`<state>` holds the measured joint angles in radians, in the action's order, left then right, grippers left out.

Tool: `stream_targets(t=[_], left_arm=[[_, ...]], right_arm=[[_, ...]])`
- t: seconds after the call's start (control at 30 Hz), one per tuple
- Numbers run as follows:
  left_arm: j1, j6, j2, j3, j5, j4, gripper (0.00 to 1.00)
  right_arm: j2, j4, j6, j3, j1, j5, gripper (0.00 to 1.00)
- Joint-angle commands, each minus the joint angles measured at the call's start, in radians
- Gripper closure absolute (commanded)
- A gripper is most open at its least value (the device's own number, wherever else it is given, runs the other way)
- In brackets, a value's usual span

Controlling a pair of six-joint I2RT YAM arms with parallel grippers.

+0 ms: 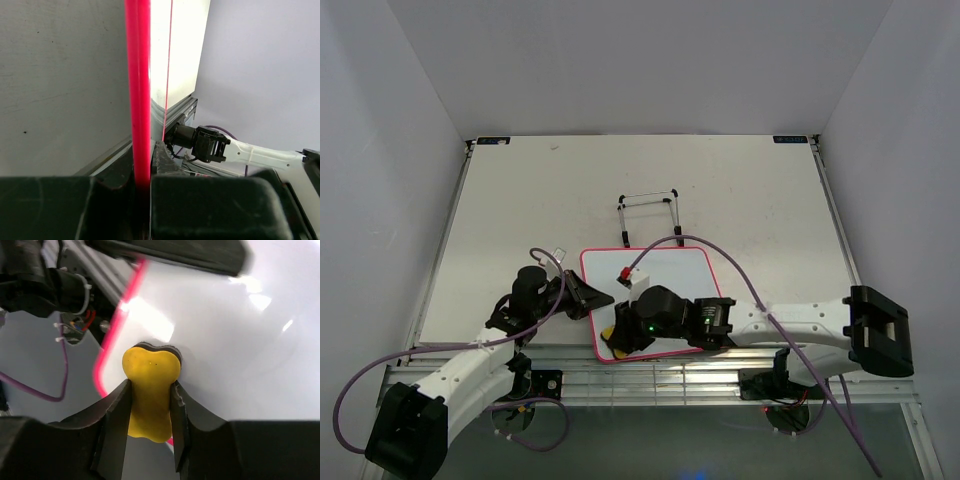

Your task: Erase the whiteboard

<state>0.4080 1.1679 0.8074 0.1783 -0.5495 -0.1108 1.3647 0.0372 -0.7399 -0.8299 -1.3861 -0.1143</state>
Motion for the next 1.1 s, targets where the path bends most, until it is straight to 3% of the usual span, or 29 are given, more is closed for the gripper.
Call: stream_targets(t=[0.0, 0.17, 0.37, 0.8, 1.07], left_arm=[[-0.003, -0.056, -0.007, 0.026, 0.191, 0.082, 1.0], [-0.003, -0.066, -0.002, 0.023, 0.194, 0.088, 1.0], [-0.006, -0.065, -0.027, 0.027, 0.22, 0.141, 1.0], [-0.047, -0.085, -0.18, 0.099, 0.367, 0.44, 1.0], [-0.074, -0.099, -0.192, 0.124, 0.378, 0.52, 1.0]], right_arm=[[-0.042, 0.176, -0.059, 0.194, 0.076, 0.016, 0.66], [-0.24, 0.179, -0.058, 0.476, 0.306, 0.091, 0.67], [-0.429, 0.234, -0.039, 0.617, 0.541, 0.192, 0.66], [-0.521, 0.369, -0.029, 0.546, 0.631, 0.148, 0.66], [-0.458, 0.365, 0.083, 0.505, 0.667, 0.208, 0.66]])
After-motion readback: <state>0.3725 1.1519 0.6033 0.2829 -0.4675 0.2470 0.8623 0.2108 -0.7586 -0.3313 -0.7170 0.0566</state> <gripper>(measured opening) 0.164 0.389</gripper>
